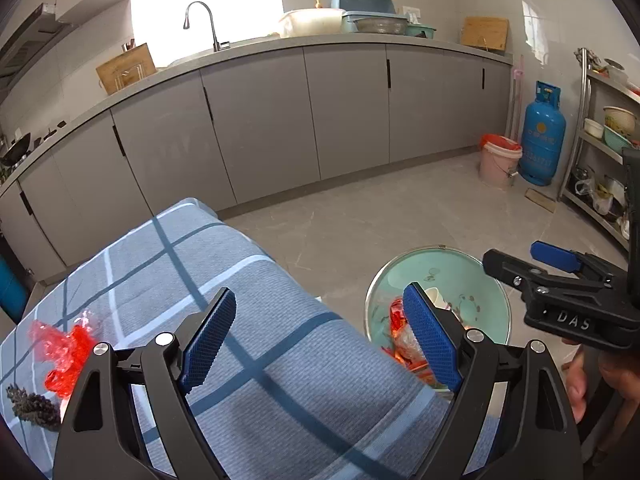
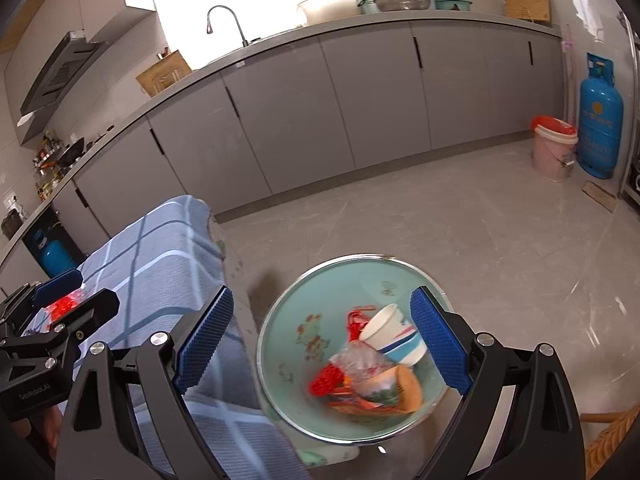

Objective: Collect trash
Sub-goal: 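Move both tools back over the remaining trash on the table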

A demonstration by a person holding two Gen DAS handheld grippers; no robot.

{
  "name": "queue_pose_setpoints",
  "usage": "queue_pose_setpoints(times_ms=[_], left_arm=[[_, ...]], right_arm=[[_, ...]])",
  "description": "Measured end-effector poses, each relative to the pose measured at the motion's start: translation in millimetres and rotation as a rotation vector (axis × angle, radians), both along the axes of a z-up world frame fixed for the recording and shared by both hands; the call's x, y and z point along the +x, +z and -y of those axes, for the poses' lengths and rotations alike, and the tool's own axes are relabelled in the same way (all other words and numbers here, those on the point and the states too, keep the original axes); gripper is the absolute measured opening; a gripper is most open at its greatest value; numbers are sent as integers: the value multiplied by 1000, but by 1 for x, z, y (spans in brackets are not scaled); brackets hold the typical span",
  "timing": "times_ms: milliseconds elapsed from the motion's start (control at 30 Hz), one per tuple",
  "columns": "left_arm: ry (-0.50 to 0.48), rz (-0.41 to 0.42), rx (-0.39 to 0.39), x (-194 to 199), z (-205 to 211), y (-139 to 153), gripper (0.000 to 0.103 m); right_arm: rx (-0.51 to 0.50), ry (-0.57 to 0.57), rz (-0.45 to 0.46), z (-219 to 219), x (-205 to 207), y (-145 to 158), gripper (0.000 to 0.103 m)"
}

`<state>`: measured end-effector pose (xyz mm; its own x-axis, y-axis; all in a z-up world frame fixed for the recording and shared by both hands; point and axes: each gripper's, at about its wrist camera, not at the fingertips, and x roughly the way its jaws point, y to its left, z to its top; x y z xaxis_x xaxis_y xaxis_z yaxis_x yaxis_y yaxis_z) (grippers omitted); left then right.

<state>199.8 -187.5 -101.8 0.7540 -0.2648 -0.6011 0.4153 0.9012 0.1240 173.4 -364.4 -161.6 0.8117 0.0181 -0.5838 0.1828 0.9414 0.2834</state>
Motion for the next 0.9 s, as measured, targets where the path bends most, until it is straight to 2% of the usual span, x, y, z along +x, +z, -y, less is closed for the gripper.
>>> queue_pose_setpoints(times_ms=[500,767,900], left_arm=[[118,45,-26,-25,-77,21,85],[221,75,-15,-39,-139,29,87],[303,77,0,-42,-180,28,87]], right_arm=[[-33,117,17,-69,4,21,89],[-59,201,28,-118,11,34,89],[-73,248,33,-147,16,39,89]])
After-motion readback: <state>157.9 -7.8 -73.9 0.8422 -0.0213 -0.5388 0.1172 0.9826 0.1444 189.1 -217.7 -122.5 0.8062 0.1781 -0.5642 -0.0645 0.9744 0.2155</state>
